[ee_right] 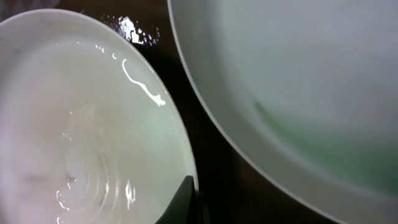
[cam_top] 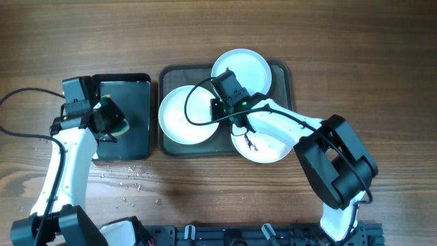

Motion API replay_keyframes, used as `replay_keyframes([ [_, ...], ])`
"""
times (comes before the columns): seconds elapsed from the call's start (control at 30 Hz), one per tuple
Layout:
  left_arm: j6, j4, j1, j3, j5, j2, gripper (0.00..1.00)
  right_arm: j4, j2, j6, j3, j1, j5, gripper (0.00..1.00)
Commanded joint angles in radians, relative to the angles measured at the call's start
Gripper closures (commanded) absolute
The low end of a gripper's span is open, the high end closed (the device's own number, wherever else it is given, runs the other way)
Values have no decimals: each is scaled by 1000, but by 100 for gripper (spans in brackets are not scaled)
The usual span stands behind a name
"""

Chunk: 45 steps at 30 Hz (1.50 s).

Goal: Clean dirty plates on tray and stack at the side
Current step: 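Carry the sponge with the left gripper back over the black water tray, then lift the scrubbed white plate with the right gripper and swing it rightward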

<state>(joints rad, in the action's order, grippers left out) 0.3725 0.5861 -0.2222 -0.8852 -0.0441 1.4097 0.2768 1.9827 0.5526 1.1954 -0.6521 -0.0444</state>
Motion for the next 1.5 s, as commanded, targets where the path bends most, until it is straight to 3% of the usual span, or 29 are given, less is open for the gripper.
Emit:
replay_keyframes([
  [0.0, 6, 6, -3, 1, -119, -7, 96, 24, -95, -4, 34, -11, 16, 96],
  [0.3, 6, 26, -3, 1, -130, -7, 96, 62, -206, -3, 38, -11, 39, 96],
  [0.6, 6, 36, -3, 1, -129, -7, 96, 43, -209, -4, 45, -11, 146, 96],
  [0.93, 5, 36, -3, 1, -110, -7, 96, -41, -208, 25, 46, -11, 114, 96],
  [1.47, 1, 71, -5, 1, -96, -10, 96, -25, -190, 23, 275, -13, 132, 96],
])
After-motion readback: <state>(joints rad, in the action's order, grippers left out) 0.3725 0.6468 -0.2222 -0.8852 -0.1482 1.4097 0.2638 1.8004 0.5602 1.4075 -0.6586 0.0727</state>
